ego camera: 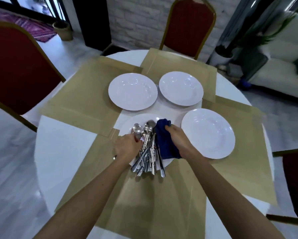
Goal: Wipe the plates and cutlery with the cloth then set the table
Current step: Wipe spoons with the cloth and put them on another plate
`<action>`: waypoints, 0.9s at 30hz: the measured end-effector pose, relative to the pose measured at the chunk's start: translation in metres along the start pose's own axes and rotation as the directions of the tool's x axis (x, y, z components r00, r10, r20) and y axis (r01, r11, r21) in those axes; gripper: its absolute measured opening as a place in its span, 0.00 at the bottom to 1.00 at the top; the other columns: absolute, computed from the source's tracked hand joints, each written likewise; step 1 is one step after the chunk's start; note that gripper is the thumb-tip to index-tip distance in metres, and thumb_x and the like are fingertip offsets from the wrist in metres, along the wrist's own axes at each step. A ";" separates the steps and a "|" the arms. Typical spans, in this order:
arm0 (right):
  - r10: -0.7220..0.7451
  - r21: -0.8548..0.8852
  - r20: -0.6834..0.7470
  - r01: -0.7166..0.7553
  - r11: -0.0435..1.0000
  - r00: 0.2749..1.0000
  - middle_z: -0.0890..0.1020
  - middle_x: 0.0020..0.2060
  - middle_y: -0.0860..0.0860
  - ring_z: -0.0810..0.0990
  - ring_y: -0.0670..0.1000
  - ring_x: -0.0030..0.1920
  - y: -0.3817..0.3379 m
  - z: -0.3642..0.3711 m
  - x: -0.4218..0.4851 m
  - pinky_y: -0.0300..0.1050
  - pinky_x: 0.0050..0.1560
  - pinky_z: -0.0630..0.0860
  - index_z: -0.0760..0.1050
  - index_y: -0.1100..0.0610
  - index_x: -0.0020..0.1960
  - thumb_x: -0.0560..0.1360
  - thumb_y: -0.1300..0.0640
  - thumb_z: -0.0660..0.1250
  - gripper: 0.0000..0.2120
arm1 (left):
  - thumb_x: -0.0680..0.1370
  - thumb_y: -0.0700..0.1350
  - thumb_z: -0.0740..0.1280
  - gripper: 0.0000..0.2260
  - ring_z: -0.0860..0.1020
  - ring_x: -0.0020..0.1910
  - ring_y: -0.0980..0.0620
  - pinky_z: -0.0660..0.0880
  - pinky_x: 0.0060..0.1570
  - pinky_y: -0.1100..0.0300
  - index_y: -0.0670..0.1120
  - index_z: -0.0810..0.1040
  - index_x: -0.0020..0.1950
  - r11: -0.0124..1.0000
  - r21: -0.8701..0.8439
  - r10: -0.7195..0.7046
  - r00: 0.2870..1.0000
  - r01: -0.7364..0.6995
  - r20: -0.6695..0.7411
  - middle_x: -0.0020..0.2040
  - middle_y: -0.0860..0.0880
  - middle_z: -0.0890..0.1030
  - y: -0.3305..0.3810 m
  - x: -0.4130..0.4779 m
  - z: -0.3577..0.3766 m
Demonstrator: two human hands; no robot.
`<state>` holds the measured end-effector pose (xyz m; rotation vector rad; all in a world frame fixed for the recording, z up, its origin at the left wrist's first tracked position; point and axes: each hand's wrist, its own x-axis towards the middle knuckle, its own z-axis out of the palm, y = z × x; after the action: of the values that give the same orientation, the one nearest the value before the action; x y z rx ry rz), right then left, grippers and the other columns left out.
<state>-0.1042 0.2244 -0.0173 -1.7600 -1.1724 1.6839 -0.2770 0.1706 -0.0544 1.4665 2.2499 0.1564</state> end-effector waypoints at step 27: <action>-0.867 -0.766 -0.208 0.475 0.433 0.453 0.76 0.47 0.45 0.78 0.48 0.43 -0.071 -0.015 -0.105 0.42 0.32 0.69 0.80 0.46 0.58 0.73 0.53 0.69 0.14 | 0.81 0.48 0.60 0.07 0.79 0.40 0.51 0.73 0.40 0.56 0.48 0.75 0.47 0.735 -0.565 0.254 0.925 -0.374 -0.282 0.39 0.50 0.82 0.065 -0.109 -0.105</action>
<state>-0.0992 0.1830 0.1029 -1.4910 -1.8951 0.1506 -0.2301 0.1167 0.0938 1.4741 1.7794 1.0719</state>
